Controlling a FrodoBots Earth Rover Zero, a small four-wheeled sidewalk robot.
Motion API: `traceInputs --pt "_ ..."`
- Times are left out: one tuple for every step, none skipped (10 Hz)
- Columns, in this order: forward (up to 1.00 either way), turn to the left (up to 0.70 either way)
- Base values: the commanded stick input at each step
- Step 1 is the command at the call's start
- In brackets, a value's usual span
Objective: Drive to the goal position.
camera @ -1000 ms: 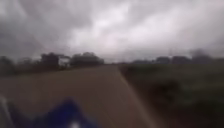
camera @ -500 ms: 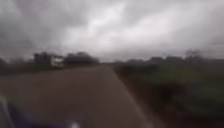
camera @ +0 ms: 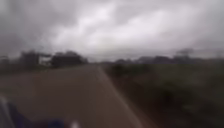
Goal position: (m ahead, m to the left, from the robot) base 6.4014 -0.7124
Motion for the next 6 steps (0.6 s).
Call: traceInputs --pt "0.85 0.00" --pt "0.85 0.00" --pt "0.85 0.00" --pt "0.85 0.00" --pt "0.85 0.00" --pt "0.85 0.00"
